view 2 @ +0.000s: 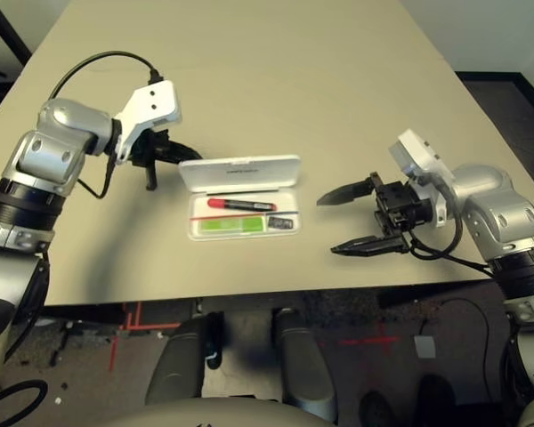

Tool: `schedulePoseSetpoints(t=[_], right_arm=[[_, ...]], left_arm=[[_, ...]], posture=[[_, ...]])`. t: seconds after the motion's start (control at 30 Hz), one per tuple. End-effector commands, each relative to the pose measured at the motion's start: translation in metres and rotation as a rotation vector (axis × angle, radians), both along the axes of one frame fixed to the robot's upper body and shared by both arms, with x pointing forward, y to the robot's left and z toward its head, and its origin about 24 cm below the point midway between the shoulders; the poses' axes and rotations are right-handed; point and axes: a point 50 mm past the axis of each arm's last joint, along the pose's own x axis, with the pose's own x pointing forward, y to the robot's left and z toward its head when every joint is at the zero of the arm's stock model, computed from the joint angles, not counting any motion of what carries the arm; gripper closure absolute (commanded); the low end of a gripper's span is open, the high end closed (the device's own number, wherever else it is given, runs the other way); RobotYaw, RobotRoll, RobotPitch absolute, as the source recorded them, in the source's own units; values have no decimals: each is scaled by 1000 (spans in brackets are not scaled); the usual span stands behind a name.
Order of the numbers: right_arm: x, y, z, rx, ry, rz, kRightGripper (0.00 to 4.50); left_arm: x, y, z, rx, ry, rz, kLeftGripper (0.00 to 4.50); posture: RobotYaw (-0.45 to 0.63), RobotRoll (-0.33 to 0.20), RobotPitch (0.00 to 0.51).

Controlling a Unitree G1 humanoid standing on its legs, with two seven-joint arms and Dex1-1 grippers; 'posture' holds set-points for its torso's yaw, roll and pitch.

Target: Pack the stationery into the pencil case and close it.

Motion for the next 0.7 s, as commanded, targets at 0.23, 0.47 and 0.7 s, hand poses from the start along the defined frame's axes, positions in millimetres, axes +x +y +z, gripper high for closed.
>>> schedulePoseSetpoints(t=[0.23,0.47,0.7], right_arm=[[4,1,0,-2,-2,1,0],[3,3,-1,3,2,7,0],[-1,2,-3,7,5,8,0]], left_arm=[[-29,-27,-27,44,104,-137,4453],[-38,-45,-58,64,160,-180,4453],[-39,-55,-73,65,193,-174,4453]], posture=[[-4,0,191],[-17,0,203],[-38,0,206]])
